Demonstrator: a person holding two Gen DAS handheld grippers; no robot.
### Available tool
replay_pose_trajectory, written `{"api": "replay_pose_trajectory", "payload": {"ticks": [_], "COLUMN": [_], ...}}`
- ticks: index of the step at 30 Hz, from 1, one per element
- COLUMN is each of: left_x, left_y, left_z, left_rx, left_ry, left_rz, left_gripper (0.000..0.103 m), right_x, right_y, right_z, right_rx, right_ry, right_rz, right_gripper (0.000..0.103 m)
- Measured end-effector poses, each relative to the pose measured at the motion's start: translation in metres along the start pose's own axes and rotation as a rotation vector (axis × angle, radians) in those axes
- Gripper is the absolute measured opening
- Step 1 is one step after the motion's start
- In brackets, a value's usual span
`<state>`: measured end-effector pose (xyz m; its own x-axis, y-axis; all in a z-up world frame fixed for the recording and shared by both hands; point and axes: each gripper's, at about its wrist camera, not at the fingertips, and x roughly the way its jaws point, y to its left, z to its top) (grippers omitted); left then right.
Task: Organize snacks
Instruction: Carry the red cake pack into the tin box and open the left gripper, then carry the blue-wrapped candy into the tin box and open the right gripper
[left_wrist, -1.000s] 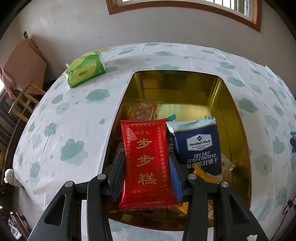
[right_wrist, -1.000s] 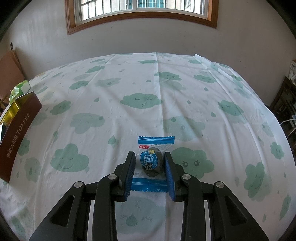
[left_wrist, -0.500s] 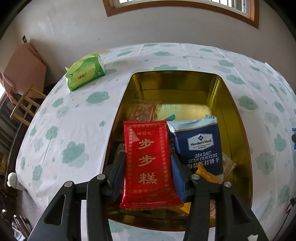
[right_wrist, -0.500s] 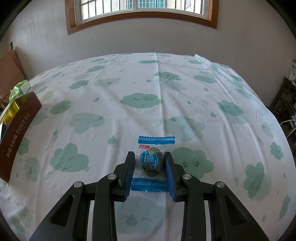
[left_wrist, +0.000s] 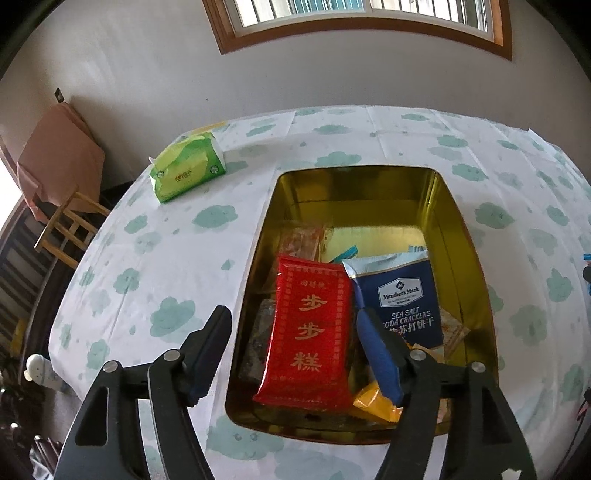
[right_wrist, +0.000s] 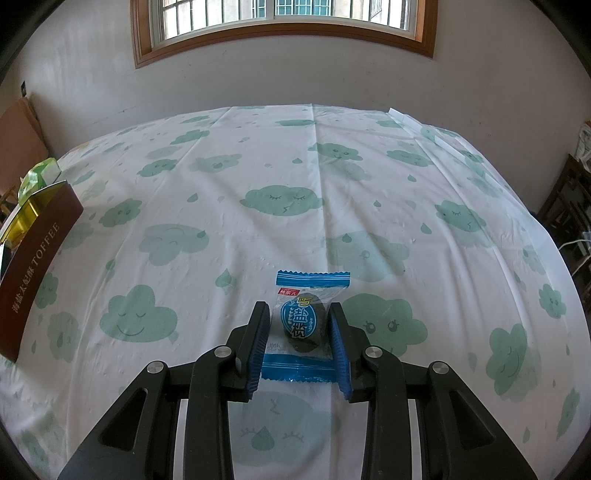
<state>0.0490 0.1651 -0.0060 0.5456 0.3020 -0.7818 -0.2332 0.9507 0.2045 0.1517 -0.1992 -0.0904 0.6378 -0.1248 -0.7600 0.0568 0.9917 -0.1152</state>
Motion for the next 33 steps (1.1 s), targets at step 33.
{"api": "replay_pose_trajectory", "payload": {"ticks": [33], "left_x": [-0.032], "left_y": [0.037], "left_z": [-0.032], "left_rx": [-0.107], "left_ry": [-0.017], "left_rz": [0.01], "left_gripper": [0.077], "right_x": [-0.015], "right_y": [-0.007], "right_z": [0.018], "right_rx": [-0.009], "right_ry": [-0.043], "right_rz": [-0.003], "right_gripper": [0.029]}}
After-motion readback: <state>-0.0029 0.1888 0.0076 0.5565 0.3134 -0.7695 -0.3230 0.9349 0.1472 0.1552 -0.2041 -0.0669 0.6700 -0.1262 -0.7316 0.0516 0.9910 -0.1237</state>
